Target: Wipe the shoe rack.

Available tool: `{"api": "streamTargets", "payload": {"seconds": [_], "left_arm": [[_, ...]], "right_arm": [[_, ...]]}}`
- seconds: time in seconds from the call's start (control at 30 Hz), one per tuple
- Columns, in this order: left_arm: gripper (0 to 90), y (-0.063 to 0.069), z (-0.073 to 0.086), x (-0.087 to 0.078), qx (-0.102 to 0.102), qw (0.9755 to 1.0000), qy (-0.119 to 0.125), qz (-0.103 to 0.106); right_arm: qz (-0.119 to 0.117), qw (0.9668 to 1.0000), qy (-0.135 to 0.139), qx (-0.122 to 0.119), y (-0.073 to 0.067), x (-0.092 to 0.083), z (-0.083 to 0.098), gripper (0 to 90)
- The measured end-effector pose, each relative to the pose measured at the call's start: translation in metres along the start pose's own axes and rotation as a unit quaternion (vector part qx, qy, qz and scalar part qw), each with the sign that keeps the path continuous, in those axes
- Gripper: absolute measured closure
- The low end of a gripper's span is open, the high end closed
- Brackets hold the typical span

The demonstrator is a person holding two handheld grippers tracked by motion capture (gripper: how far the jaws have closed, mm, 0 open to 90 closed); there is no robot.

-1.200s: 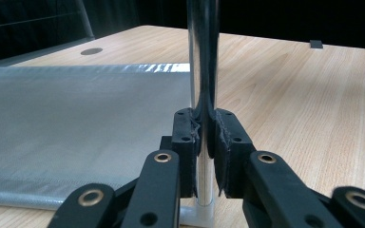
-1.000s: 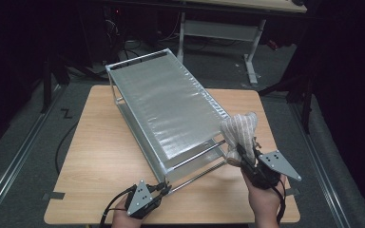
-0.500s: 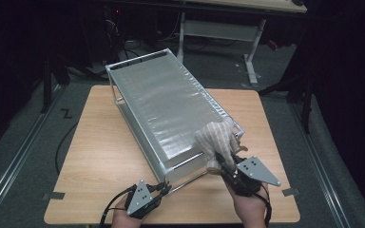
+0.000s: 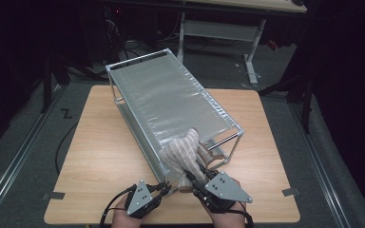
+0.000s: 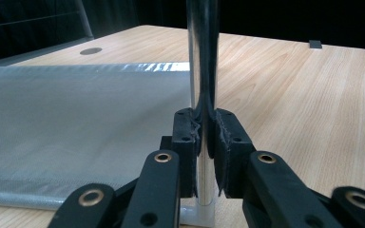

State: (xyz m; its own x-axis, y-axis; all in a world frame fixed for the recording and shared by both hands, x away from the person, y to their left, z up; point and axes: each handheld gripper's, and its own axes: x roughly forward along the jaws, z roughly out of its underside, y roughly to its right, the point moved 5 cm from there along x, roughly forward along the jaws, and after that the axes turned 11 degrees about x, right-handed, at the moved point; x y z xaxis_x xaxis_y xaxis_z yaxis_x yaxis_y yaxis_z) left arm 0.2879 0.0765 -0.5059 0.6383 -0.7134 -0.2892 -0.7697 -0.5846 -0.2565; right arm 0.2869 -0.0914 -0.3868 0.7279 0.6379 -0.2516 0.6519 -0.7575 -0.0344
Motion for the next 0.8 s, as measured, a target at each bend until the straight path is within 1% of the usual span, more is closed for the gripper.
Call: {"api": "streamTargets", "payload": {"seconds": [0.13,0.2,0.27,0.33,0.43,0.57,0.67,0.8], "left_arm": [[80.1,0.0,0.0,0.0,0.0,1.0,0.0,0.0],[80.1,0.0,0.0,0.0,0.0,1.0,0.0,0.0],[80.1,0.0,0.0,0.0,0.0,1.0,0.0,0.0],[80.1,0.0,0.0,0.0,0.0,1.0,0.0,0.0],[80.1,0.0,0.0,0.0,0.0,1.0,0.0,0.0],[80.1,0.0,0.0,0.0,-0.001,1.0,0.001,0.0],[80.1,0.0,0.0,0.0,-0.002,1.0,0.001,0.001],[80.1,0.0,0.0,0.0,-0.002,1.0,0.0,0.001]], "right_arm": [[-0.027,0.9996,-0.002,-0.006,-0.017,0.001,0.0,68.3],[-0.033,0.9994,-0.002,-0.012,-0.023,0.002,0.0,68.2],[-0.034,0.9993,-0.003,-0.014,-0.024,0.002,0.0,68.3],[-0.032,0.9994,-0.002,-0.011,-0.023,0.002,0.0,68.3],[-0.021,0.9998,-0.001,-0.007,-0.015,0.002,-0.001,68.3],[-0.003,1.0,-0.001,0.006,0.0,0.0,-0.002,68.3],[0.014,0.9998,0.002,0.017,0.015,-0.001,-0.003,68.3],[0.04,0.9986,0.004,0.034,0.037,-0.004,-0.003,68.3]]}}
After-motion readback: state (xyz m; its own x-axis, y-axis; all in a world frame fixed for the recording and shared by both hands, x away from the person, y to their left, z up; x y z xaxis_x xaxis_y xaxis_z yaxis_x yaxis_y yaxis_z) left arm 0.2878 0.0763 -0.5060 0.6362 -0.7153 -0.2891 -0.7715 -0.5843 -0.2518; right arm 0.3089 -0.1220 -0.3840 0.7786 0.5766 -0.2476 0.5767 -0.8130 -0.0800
